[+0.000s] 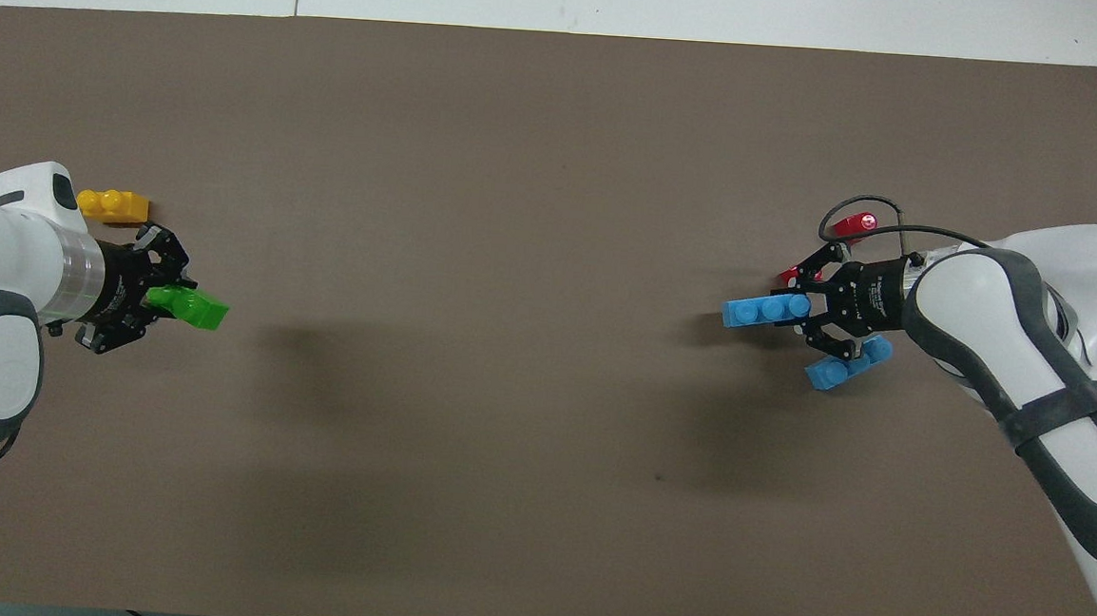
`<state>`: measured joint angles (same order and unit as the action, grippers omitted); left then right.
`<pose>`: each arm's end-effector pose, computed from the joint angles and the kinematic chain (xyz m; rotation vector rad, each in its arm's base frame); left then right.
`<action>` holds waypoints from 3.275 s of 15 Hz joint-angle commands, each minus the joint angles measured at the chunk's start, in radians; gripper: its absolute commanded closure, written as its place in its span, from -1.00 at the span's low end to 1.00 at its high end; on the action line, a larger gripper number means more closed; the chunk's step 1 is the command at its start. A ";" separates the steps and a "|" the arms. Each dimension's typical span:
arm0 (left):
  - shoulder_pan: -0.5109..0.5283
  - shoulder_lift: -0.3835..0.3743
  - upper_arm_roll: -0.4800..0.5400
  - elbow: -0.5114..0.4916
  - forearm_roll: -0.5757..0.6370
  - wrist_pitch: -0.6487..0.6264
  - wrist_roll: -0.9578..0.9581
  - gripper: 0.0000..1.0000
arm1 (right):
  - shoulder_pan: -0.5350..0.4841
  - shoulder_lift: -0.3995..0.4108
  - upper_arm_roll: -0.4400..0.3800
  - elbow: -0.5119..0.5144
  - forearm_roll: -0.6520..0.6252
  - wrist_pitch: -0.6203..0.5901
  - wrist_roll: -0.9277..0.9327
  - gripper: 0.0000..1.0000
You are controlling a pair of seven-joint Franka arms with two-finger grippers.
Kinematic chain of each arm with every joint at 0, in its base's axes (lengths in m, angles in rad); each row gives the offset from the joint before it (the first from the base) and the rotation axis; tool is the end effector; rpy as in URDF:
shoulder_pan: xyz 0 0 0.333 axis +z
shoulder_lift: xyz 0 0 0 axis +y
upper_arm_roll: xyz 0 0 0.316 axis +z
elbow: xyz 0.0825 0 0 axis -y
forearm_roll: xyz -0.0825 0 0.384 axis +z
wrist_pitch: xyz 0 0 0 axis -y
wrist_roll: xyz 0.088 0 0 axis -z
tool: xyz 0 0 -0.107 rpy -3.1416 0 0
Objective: Remove green block with left arm and hold with right
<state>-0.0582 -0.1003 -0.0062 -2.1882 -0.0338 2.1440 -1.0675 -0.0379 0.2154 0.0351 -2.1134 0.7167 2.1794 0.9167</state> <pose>0.5177 -0.0349 0.4357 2.6939 1.5080 0.0497 0.5612 0.0228 0.3080 -2.0442 1.6972 0.5124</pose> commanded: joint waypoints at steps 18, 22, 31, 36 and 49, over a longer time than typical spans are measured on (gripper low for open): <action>0.086 0.255 -0.006 -0.033 -0.017 0.355 0.195 1.00 | -0.017 0.030 0.012 -0.043 0.009 0.069 -0.090 1.00; 0.086 0.297 -0.006 -0.028 -0.017 0.393 0.195 1.00 | -0.010 0.028 0.014 -0.062 0.009 0.103 -0.091 1.00; 0.086 0.303 -0.006 0.025 -0.015 0.315 0.208 1.00 | -0.005 0.028 0.014 -0.062 0.009 0.105 -0.090 1.00; 0.086 0.303 -0.006 0.039 -0.015 0.307 0.210 0.14 | 0.012 0.030 0.017 -0.062 0.009 0.122 -0.090 1.00; 0.089 0.275 -0.008 0.194 -0.015 0.041 0.215 -1.00 | 0.032 0.030 0.016 -0.063 0.010 0.138 -0.075 -0.81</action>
<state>0.0182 0.1858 -0.0067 -2.0351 -0.0339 2.2600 -0.8791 -0.0053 0.2495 0.0466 -2.1636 0.7175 2.2964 0.8595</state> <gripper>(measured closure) 0.000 0.366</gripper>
